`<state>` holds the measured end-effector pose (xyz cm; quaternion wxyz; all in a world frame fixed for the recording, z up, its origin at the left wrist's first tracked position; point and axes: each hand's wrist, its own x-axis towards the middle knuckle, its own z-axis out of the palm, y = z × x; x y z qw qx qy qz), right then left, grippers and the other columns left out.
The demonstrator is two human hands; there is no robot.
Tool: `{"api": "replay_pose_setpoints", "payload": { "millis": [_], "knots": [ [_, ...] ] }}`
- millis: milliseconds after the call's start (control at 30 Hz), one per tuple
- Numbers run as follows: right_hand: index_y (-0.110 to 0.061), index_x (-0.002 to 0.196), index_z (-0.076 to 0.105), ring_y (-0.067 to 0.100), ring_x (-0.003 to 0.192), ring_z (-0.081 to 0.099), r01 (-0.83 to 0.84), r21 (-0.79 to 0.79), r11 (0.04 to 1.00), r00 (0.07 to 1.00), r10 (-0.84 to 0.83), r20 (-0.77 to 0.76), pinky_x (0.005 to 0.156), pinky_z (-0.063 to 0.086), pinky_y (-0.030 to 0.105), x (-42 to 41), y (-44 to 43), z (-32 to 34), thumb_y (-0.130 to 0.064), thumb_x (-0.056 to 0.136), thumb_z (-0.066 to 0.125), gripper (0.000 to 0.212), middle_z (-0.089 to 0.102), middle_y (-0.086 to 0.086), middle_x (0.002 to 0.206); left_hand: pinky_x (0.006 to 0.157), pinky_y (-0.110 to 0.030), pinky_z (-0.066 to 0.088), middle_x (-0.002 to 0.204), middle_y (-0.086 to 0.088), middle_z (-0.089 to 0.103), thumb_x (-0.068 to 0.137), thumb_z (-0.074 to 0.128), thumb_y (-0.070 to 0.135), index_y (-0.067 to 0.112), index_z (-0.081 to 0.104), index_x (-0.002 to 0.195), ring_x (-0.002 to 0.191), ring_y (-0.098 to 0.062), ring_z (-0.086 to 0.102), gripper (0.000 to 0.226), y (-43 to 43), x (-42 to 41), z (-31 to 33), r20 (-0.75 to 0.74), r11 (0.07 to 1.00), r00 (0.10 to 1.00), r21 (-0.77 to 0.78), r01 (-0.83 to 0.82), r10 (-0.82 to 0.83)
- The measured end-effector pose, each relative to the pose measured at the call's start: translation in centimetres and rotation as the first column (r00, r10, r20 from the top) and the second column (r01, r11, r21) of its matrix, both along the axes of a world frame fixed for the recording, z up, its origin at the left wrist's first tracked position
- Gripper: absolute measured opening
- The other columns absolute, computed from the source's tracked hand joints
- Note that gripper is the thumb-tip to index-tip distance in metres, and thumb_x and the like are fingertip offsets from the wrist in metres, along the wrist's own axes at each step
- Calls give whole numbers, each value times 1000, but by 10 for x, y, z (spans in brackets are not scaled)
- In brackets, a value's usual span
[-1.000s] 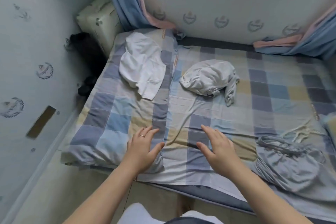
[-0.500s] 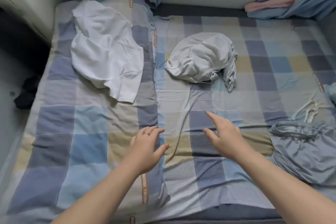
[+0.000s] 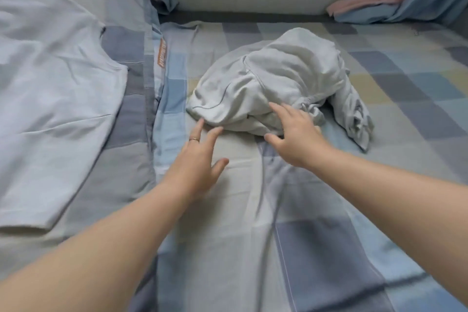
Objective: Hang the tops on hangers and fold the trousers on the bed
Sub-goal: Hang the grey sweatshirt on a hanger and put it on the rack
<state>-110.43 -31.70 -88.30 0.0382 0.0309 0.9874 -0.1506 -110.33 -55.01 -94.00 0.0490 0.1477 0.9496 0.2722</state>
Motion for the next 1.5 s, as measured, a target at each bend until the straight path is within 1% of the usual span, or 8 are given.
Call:
{"api": "replay_pose_setpoints", "payload": {
  "millis": [133, 233, 400, 900, 1167, 1233, 1367, 1500],
  "knots": [
    [-52, 153, 11, 26, 153, -1, -14, -12, 1000, 997, 13, -71, 116, 17, 66, -71, 2, -42, -61, 85, 59, 84, 6, -9, 166, 114, -50, 36, 168, -1, 4, 93, 63, 46, 35, 16, 157, 147, -35, 30, 80, 20, -77, -38, -143, 997, 987, 41, -65, 70],
    [-49, 151, 19, 29, 138, 37, -58, 79, 995, 983, 70, -167, 104, 36, 64, -105, 8, -79, -78, 73, 37, 86, 47, -2, 142, 95, -47, 45, 158, 4, 34, 98, 50, 51, 39, 28, 151, 130, -34, 47, 59, 30, -107, -57, -279, 981, 946, -52, -184, 163],
    [-40, 149, 36, 24, 123, 50, 15, 156, 988, 932, 43, -360, 98, 35, 63, -116, 4, -117, -50, 97, 36, 53, 60, -4, 122, 79, -43, 45, 129, -1, 57, 100, 45, 29, 26, 57, 123, 112, -34, 53, 27, 37, -128, -66, -441, 982, 882, -13, -189, 164],
    [-46, 128, 57, 32, 122, 57, -56, -148, 987, 991, 73, 113, 100, 46, 44, 27, -12, -12, -45, 100, 43, 31, 67, 4, 128, 74, -37, 41, 113, -19, 67, 100, 47, 20, 17, 59, 121, 105, -39, 61, 25, 12, 24, 12, 48, 980, 993, -175, -96, 106],
    [-39, 89, 68, 13, 96, 64, 96, -590, 802, 980, 27, 196, 86, 50, 38, 168, -20, 138, -30, 99, 51, 22, 72, -11, 97, 60, -27, 33, 82, 0, 53, 99, 55, 18, 18, 44, 88, 80, -28, 51, 16, -5, 194, 179, 225, 959, 964, 212, -190, 141],
    [-33, 88, 69, 10, 92, 61, 124, -643, 756, 982, 0, 189, 84, 48, 36, 195, -19, 193, -28, 99, 54, 19, 70, -9, 93, 67, -18, 35, 96, 3, 54, 96, 63, 15, 22, 50, 103, 90, -23, 55, 16, -5, 226, 231, 212, 920, 964, 322, -223, 159],
    [-26, 98, 69, -1, 90, 58, 179, -725, 665, 982, -82, 167, 79, 47, 18, 237, -16, 320, -14, 103, 53, 20, 67, -12, 95, 110, -35, 42, 158, -3, 27, 86, 77, 15, 37, 21, 151, 136, -19, 46, 89, -6, 280, 325, 290, 824, 932, 457, -336, 219],
    [-19, 108, 67, -7, 78, 58, 194, -802, 565, 981, -124, 150, 72, 47, 9, 274, -6, 442, -17, 105, 52, 15, 65, -11, 94, 119, -41, 33, 164, 9, 19, 76, 87, 30, 43, 7, 156, 147, -17, 32, 114, -1, 334, 408, 423, 808, 893, 468, -359, 152]
  ]
}}
